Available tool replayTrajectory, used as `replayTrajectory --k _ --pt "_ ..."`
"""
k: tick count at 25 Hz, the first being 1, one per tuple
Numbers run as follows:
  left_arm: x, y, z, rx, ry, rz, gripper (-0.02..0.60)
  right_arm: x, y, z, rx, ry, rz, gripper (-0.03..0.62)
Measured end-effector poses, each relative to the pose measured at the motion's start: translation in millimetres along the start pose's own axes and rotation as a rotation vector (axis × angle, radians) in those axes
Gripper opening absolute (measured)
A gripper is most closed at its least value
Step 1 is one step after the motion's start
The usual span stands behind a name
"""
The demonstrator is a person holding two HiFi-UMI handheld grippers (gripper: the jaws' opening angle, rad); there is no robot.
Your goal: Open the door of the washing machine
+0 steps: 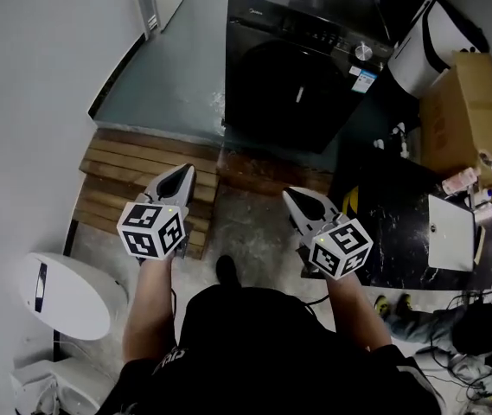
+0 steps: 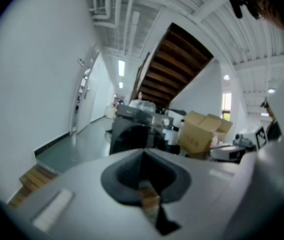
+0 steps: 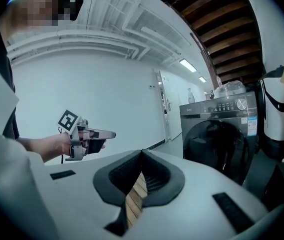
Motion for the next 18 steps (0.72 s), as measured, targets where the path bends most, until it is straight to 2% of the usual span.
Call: replayTrajectory --k 7,18 --pt "-23.2 -31.8 57.4 0.006 0.033 -0.006 0.009 -12.9 -47.6 -27.1 0.057 0.004 0.031 -0.005" --pt "-25.0 -114.6 56.8 0.053 0.053 0.036 0.009 -11.0 -75.3 -98.8 0.087 -0.024 0.044 -0.005"
Point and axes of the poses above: the fingertips, and each gripper's own axes: y backward along the fingers, z to its left, x out of its underside, the point moved 3 cm from there along y, backward along the fingers, and after that the axes turned 6 degrees about y, right-handed, at the moved point
